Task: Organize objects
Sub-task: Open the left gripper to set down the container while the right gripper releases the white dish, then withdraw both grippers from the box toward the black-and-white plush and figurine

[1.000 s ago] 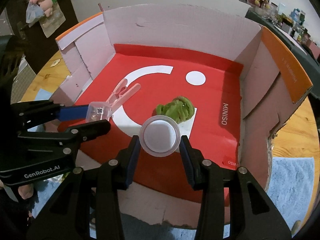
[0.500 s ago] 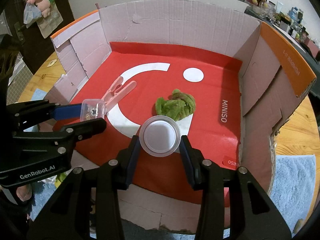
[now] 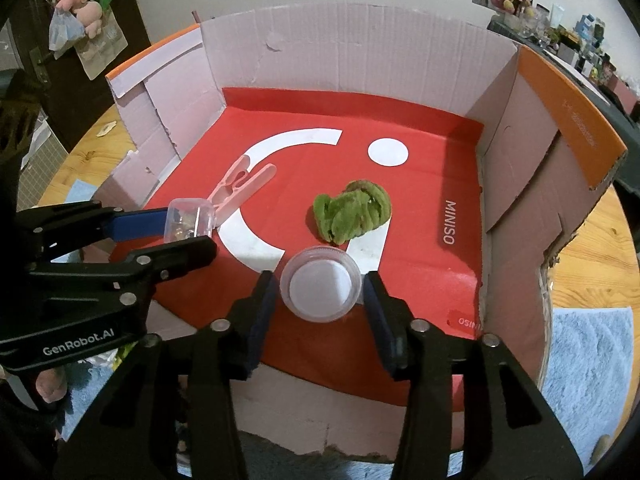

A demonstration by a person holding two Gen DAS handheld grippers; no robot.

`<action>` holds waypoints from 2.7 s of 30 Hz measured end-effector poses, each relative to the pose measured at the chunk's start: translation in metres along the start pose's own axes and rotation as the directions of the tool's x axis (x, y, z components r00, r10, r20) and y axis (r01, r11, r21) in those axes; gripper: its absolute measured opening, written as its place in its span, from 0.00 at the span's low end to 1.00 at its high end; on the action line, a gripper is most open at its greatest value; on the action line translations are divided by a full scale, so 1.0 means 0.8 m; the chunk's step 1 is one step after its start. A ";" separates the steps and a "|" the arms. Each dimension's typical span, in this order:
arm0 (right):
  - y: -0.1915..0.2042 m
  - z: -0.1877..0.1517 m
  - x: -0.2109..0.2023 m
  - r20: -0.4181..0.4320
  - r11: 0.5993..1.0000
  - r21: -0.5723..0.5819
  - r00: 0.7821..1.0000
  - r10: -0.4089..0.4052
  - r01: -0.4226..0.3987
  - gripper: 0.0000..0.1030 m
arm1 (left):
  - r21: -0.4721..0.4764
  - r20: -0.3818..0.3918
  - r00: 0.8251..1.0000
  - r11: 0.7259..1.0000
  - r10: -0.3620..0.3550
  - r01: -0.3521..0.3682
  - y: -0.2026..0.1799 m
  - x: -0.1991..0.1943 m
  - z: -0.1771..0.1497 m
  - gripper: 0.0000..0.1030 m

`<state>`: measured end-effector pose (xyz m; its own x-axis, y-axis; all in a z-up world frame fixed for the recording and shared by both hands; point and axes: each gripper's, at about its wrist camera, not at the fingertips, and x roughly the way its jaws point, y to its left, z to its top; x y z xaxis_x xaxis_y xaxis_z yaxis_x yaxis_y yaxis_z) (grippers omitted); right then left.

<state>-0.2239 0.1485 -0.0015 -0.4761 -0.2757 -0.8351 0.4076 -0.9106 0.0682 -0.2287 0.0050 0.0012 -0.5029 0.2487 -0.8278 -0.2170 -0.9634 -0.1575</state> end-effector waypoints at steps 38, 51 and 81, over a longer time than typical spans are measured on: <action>0.026 -0.036 -0.084 0.141 1.000 -0.023 0.990 -0.017 0.021 0.67 | -0.038 0.111 0.993 0.999 0.042 -0.038 -0.001 -0.066 -0.038 0.69; 0.040 -0.060 -0.123 0.225 0.998 -0.034 0.973 -0.044 0.053 0.85 | -0.037 0.168 0.984 0.998 0.064 -0.059 -0.004 -0.101 -0.059 0.86; 0.065 -0.111 -0.135 0.240 0.995 -0.061 0.969 -0.062 0.079 0.92 | -0.026 0.152 0.987 0.999 0.044 -0.040 -0.003 -0.109 -0.113 0.89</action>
<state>-0.0818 0.1587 0.0439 -0.6734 -0.2847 -0.6823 0.4156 -0.9090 -0.0309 -0.1086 -0.0236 0.0251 -0.6331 0.2186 -0.7426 -0.1750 -0.9749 -0.1377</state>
